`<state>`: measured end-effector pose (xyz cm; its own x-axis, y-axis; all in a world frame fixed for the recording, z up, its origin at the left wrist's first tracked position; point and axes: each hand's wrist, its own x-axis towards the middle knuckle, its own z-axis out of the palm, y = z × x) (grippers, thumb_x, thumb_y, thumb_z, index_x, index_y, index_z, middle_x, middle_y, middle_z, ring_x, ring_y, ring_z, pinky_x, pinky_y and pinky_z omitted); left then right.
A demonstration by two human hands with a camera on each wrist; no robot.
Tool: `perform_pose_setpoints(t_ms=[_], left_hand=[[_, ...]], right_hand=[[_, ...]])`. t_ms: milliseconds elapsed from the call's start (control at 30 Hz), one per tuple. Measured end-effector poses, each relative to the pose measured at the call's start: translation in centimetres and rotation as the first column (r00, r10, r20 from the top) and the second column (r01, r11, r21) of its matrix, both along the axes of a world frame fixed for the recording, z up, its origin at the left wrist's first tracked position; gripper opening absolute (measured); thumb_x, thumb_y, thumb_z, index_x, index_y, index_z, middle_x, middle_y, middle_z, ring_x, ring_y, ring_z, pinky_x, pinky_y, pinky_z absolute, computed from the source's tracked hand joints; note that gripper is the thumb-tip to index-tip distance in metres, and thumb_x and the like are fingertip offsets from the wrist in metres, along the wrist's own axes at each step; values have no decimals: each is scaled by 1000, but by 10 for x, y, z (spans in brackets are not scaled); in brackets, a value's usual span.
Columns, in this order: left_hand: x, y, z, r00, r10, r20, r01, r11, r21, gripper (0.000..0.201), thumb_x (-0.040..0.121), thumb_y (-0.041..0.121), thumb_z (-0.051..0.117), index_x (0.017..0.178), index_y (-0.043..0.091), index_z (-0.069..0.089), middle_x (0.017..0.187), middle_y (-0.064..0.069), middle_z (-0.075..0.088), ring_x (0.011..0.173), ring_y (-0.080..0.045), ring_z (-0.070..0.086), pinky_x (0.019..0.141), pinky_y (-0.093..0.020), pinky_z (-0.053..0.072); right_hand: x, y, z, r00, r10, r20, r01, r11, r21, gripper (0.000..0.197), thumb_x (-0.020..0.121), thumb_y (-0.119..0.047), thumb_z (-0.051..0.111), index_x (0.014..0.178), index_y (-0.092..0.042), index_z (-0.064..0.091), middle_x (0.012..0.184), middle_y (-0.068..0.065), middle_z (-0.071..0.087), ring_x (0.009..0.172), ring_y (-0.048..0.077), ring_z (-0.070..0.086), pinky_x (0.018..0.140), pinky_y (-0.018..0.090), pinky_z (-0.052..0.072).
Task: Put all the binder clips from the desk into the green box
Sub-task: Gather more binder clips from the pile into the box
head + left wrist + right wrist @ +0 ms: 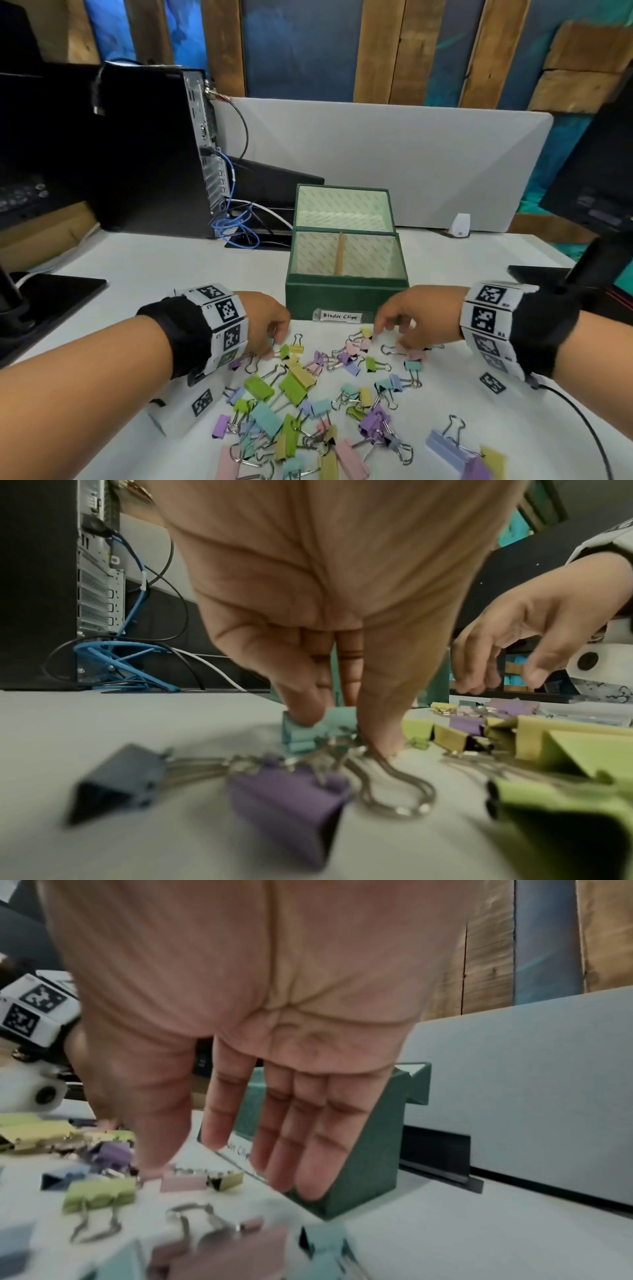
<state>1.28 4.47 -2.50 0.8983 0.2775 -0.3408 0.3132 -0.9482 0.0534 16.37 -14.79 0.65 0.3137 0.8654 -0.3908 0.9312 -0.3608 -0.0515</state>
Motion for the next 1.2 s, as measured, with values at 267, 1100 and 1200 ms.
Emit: perform_pose_setpoints(t_ms=[267, 1100, 1200], left_hand=[[-1, -3, 7, 988, -23, 153, 34, 997, -72, 19, 77, 26, 69, 84, 34, 53, 75, 16, 50, 68, -1, 47, 60, -12, 36], [-25, 20, 33, 968, 199, 152, -193, 980, -54, 34, 77, 38, 70, 108, 34, 59, 96, 14, 59, 86, -8, 56, 81, -23, 43], [-39, 21, 13, 983, 184, -15, -184, 982, -30, 42, 72, 37, 74, 111, 34, 60, 101, 12, 63, 67, 0, 52, 64, -14, 42]], right_hand=[[-11, 15, -14, 987, 160, -24, -160, 987, -1, 59, 84, -32, 64, 135, -46, 38, 146, -9, 34, 132, 13, 37, 111, 34, 32], [-17, 35, -27, 993, 117, 28, -117, 993, 15, 22, 72, -9, 66, 75, -25, 51, 97, -5, 45, 88, 17, 52, 78, 30, 47], [-19, 33, -26, 994, 111, 20, -112, 994, 18, 17, 72, -11, 67, 79, -23, 58, 99, -4, 53, 89, 16, 54, 78, 29, 48]])
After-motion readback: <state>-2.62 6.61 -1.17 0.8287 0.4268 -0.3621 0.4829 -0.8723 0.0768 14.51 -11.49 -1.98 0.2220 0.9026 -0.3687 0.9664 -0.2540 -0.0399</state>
